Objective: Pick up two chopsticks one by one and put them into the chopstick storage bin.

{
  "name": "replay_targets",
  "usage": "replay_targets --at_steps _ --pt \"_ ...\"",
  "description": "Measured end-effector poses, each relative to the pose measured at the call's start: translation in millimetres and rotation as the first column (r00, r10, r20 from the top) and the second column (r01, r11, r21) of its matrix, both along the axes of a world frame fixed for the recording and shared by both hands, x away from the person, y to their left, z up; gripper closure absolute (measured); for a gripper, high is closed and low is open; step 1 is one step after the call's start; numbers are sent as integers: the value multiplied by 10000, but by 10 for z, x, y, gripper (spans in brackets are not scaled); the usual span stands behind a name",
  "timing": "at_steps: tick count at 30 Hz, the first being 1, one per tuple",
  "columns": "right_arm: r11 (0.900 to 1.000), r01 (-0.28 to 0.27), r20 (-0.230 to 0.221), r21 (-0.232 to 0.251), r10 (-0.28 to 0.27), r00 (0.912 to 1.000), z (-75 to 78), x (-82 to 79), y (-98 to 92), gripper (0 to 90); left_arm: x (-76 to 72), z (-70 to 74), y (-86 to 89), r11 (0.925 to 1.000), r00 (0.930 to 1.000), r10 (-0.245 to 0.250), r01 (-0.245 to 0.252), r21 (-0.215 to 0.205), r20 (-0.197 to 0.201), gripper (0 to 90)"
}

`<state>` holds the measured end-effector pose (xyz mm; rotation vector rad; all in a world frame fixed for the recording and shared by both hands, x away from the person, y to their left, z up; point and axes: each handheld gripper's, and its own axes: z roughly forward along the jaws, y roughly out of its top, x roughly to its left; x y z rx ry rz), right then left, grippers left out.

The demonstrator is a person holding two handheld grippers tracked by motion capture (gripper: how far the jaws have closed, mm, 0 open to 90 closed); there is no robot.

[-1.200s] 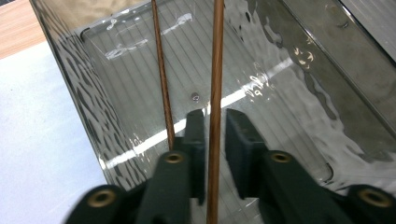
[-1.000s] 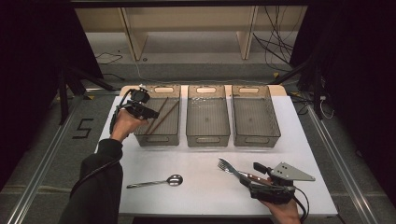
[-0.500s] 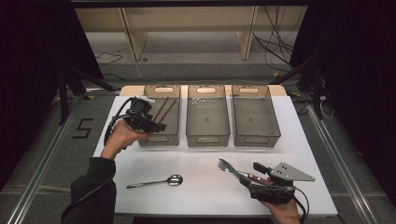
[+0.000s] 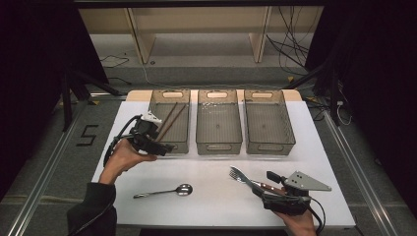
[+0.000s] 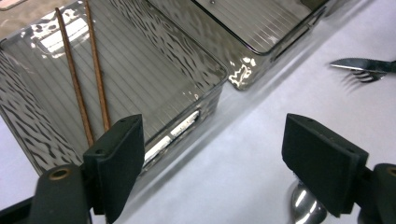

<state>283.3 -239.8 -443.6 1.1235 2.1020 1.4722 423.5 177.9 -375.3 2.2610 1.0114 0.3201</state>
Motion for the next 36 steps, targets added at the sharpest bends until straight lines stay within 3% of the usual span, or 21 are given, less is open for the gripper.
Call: replay_targets --at_steps 14,26,33,36 --pt "10000 -15 53 2 15 10000 3 -5 -3 281 -159 -148 -6 9966 9979 -542 562 595 -350 183" --pt "10000 -1 24 11 1 10000 -2 -2 -20 281 -270 -225 -44 9916 9936 -953 1001 820 -608 173" --pt "10000 28 16 42 -28 10000 -3 2 -20 281 -341 -269 -44 9831 9876 -1260 1369 1215 -932 167" --pt "10000 29 15 21 -29 10000 -3 2 -20 281 -372 -297 -48 9751 9838 -1402 1568 1570 -1119 167"
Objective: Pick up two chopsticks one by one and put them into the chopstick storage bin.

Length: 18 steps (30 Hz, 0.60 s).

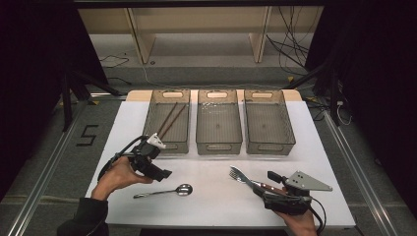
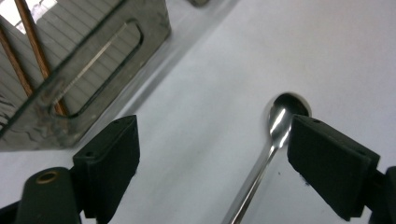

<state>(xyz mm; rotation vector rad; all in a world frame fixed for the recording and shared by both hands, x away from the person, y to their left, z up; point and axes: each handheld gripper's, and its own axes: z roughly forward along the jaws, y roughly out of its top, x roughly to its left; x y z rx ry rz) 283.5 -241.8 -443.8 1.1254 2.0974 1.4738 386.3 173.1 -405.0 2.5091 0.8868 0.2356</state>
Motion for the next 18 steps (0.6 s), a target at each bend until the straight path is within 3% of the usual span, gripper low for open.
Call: replay_targets --at_steps 8,13,18 --pt "10000 5 18 -37 -5 10000 3 -1 6 281 -76 -82 -58 9952 9974 -532 570 800 -486 177" --pt "10000 23 24 -30 -23 10000 4 -4 1 281 -85 -153 -77 9932 9956 -581 651 962 -736 185" --pt "10000 -6 27 -53 7 10000 5 -5 9 281 -78 -263 -92 9864 9919 -683 832 1421 -1069 195"
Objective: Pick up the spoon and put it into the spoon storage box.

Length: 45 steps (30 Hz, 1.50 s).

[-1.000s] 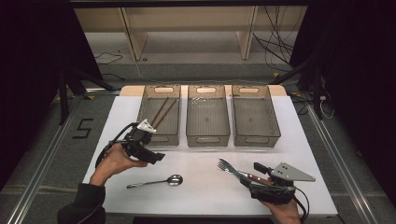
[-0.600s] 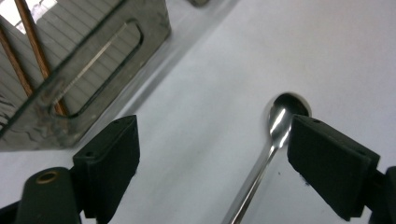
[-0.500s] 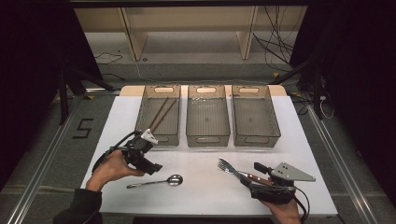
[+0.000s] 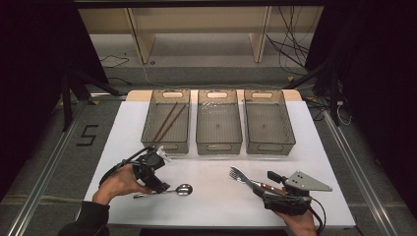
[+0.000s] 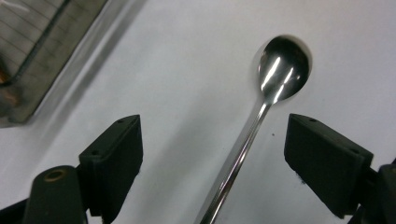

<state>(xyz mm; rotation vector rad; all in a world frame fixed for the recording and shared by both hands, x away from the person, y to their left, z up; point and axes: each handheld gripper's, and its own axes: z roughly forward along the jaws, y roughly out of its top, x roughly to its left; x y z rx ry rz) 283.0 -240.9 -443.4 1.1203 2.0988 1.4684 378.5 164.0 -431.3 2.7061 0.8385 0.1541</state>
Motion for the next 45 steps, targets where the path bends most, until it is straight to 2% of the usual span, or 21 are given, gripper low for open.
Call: replay_targets --at_steps 3,7,13,21,25,38,41,42,45 --pt "10000 -16 18 -12 16 10000 4 -3 7 281 0 -39 -3 9996 9999 -82 87 285 -151 210" --pt "10000 -14 -2 -2 14 10000 0 7 0 281 1 -49 6 9994 9996 -145 152 310 -227 235" --pt "10000 -48 47 3 48 10000 1 6 -7 281 -11 -77 -4 9972 9986 -345 371 651 -397 273" --pt "10000 -36 54 -22 36 10000 9 -2 -3 281 -56 -125 -48 9886 9915 -1106 1169 949 -689 415" --pt "10000 -44 66 -56 44 10000 12 -9 4 281 -54 -167 -51 9795 9854 -1426 1540 1295 -934 487" --pt "10000 -31 67 -69 32 10000 13 -12 4 281 -69 -275 -91 9647 9704 -1980 2179 1482 -1382 681" --pt "10000 -36 67 -89 37 10000 12 -12 5 281 -71 -287 -98 9667 9733 -1873 2066 1508 -1330 719" --pt "10000 -37 65 -84 38 10000 12 -12 5 281 -67 -283 -95 9639 9715 -1946 2150 1572 -1356 727" --pt "10000 -37 66 -92 38 10000 11 -12 8 281 -72 -288 -101 9657 9731 -1896 2089 1539 -1309 752"
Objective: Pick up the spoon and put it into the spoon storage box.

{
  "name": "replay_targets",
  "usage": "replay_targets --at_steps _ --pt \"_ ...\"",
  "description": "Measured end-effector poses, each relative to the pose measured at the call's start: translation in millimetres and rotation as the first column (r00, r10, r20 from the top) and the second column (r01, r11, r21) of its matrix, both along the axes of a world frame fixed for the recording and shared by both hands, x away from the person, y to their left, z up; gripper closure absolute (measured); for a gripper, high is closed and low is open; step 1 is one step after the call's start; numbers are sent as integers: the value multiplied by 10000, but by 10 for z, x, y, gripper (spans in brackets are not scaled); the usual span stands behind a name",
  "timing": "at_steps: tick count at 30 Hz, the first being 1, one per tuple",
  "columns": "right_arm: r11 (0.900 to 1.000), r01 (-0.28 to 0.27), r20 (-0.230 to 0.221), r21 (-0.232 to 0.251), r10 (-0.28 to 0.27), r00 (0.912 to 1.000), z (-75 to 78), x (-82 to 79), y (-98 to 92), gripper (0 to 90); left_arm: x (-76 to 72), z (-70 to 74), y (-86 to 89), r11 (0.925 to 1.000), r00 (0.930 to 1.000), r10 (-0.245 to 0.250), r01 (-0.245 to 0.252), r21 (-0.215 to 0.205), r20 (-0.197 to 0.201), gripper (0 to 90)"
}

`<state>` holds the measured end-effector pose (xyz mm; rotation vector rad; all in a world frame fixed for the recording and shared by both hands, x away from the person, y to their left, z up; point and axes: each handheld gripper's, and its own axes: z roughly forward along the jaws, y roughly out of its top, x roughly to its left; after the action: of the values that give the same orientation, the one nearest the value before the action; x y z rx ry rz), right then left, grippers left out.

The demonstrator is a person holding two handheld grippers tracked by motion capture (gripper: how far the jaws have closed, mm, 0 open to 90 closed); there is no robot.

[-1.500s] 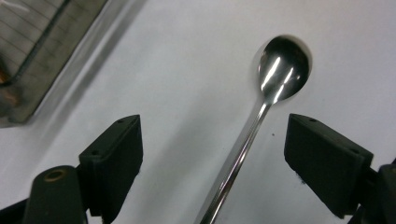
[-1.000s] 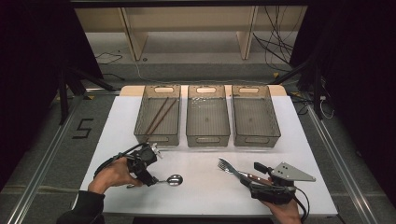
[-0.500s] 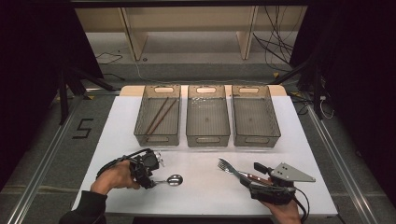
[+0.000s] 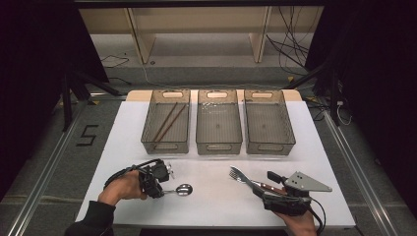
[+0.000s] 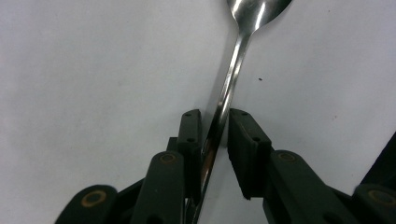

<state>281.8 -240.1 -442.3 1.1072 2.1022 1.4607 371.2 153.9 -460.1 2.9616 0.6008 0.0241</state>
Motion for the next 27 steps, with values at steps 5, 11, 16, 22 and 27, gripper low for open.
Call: replay_targets --at_steps 5,11,16,22,27 --pt "10000 7 -4 -2 -7 10000 0 0 0 281 -14 1 -21 9997 9998 -187 185 145 79 782" --pt "10000 13 -20 -15 -13 10000 -3 5 0 281 -33 2 -35 9987 9989 -465 464 196 77 828" --pt "10000 9 -16 -21 -9 10000 -7 3 1 281 -39 2 -36 9985 9985 -527 525 172 137 841" --pt "10000 10 -27 -1 -10 10000 -7 4 -3 281 -29 14 -33 9986 9986 -514 512 115 159 845" --pt "10000 15 -25 0 -15 10000 -8 4 -2 281 -15 35 -4 9995 9992 -304 308 -112 272 846"
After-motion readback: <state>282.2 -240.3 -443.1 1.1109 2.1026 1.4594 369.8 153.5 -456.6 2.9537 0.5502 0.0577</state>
